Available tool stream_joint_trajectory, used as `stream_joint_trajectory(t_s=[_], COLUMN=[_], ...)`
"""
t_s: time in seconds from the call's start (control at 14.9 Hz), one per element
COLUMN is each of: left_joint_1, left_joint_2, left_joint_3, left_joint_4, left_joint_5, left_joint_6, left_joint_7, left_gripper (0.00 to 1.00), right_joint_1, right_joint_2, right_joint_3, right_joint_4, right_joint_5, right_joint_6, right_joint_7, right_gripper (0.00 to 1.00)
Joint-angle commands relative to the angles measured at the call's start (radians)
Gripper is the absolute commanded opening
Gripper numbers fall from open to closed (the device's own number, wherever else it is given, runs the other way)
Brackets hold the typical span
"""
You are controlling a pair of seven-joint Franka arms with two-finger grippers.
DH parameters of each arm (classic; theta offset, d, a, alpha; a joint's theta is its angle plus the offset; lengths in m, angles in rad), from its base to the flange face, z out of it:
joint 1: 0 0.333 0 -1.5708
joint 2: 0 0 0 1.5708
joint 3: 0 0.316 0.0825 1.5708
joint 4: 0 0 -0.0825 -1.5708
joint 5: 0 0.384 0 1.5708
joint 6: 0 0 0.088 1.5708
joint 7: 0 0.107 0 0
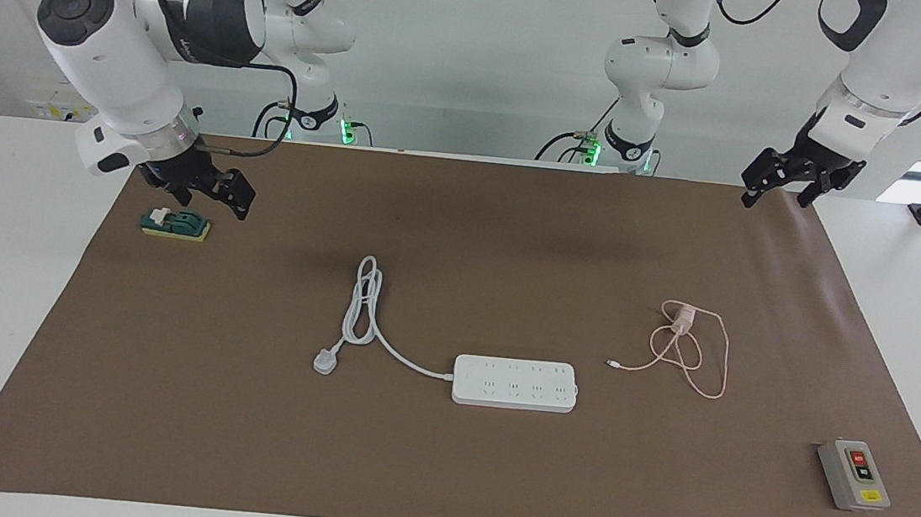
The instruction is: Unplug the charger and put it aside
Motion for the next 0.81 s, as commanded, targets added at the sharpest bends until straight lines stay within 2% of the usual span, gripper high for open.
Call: stream_joint_trajectory(t_s=[0.0, 0.13, 0.4, 0.74], left_joint_1=[-0.012, -0.021, -0.047, -0.047], left_joint_2=[0.093, 0.088, 0.054, 0.054], left_joint_3=[-0.004, -0.004, -0.004, -0.006], left_joint_4=[0.141, 0.125, 0.036, 0.037], left_joint_5=[0.027, 0.022, 0.019, 0.019], left_joint_6=[-0.099, -0.084, 0.042, 0.039], left_joint_7=[-0.008, -0.005, -0.001, 0.001], left_gripper=[1.00, 1.00, 1.00, 1.00], right_joint_1=[-0.016, -0.019, -0.016, -0.025], right_joint_2=[-0.023, -0.020, -0.019, -0.016], right_joint_3=[0.010, 0.010, 0.007, 0.005], right_joint_4=[-0.026, -0.025, -0.025, -0.023], right_joint_5=[-0.018, -0.018, -0.018, -0.018], right_joint_6=[0.000, 0.009, 0.012, 0.063], right_joint_7=[-0.023, -0.023, -0.020, -0.009], right_gripper=[1.00, 1.00, 1.00, 1.00])
